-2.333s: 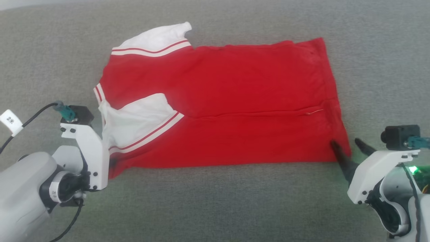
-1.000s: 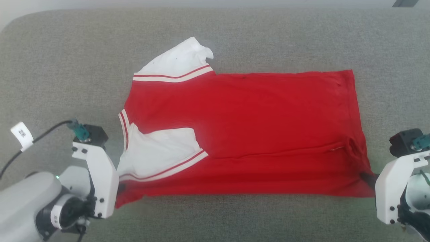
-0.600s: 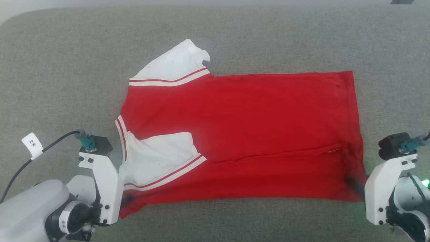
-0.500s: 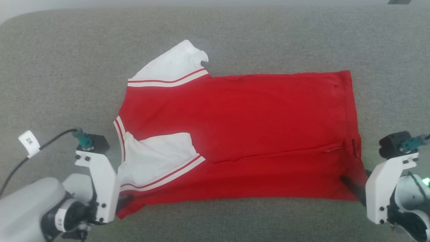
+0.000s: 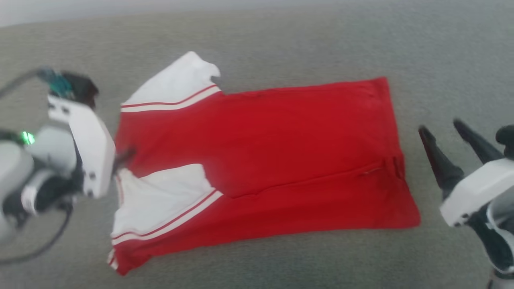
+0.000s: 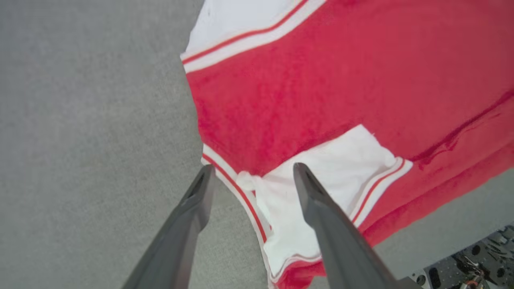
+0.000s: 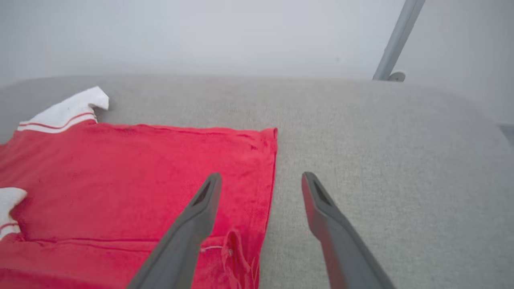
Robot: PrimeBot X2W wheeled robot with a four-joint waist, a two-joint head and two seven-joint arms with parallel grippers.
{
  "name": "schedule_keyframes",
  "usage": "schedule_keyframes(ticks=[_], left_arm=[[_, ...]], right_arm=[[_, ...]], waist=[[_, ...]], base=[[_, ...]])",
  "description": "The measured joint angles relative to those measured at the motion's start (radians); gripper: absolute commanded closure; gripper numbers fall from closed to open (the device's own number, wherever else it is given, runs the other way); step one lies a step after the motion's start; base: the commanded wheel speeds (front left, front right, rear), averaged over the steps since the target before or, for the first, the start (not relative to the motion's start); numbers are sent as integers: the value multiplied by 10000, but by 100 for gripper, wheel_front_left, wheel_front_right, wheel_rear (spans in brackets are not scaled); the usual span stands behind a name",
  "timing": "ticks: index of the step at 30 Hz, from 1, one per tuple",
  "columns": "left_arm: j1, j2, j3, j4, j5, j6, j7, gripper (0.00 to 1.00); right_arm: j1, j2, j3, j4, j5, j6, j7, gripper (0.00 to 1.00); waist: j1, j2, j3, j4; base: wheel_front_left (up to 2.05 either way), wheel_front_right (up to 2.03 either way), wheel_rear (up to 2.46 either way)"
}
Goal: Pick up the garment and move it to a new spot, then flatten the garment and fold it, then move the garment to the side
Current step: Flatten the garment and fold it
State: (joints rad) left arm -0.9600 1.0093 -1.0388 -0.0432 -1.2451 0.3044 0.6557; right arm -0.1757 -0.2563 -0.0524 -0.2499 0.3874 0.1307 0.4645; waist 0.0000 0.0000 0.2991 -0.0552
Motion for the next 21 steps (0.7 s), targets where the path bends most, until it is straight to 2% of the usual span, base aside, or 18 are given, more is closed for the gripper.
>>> schedule_keyframes(ticks=[5,8,10,14,21], left_arm=[[-1150,-441,251,1582,568,-1175,-368,0],[-1772,-650,353,2619,786,-1843,-500,0],[-2153,-734,360,3233,928,-2284,-506,0],[-2790,-871,403,4378,1089,-2849,-311,0],[-3461,-1264,263,5969,1195,-3382,259,0]], right_arm=[[-621,523,389,61,-761,2,-2780,0],[-762,961,704,391,-1020,0,-3956,0],[-782,1174,869,658,-1129,0,-4470,0],[-796,1421,1189,1072,-1187,0,-5133,0],[-812,1638,1450,1384,-1175,0,-5751,0]], waist=[[0,0,297,-639],[0,0,531,-1086],[0,0,701,-1395],[0,0,1066,-1982],[0,0,1744,-2675]], base=[[0,0,0],[0,0,0],[0,0,0],[0,0,0],[0,0,0]])
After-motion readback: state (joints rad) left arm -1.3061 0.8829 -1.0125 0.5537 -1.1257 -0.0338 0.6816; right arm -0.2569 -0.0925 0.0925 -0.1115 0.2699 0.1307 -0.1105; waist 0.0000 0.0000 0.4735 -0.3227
